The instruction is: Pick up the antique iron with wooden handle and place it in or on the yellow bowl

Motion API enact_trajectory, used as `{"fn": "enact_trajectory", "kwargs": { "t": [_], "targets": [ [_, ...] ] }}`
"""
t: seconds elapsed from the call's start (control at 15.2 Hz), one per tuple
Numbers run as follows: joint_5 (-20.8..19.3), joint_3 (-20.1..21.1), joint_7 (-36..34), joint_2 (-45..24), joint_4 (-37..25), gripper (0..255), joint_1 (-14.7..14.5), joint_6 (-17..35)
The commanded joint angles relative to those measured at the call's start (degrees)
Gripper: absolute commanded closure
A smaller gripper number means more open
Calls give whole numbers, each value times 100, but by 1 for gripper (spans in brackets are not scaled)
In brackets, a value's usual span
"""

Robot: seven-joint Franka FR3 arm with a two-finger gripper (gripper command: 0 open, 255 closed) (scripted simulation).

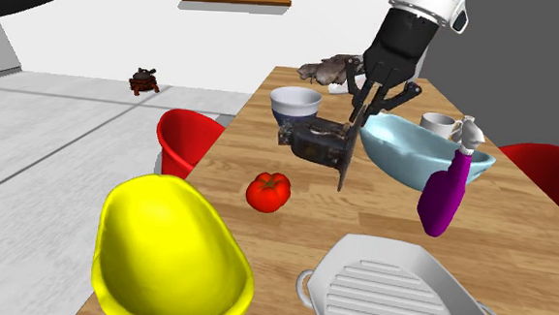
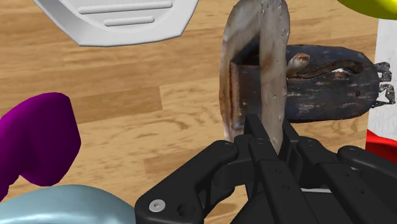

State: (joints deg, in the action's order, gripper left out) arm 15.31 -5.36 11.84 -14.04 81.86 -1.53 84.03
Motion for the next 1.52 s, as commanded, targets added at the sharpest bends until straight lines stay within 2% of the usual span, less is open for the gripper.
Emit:
{"fn": "enact_trajectory", "kwargs": {
  "t": [0.0,0.53,1.06,1.25,1.45],
  "targets": [
    [5,-4,-25,-15,-169,255,13,-153],
    [49,-4,-172,-204,-1058,255,63,-839],
    [142,6,-348,-572,-2224,255,144,-1621],
    [77,64,-514,230,-1177,255,-69,-1322],
    [48,160,-731,902,-385,255,-242,-1138]
  ]
}}
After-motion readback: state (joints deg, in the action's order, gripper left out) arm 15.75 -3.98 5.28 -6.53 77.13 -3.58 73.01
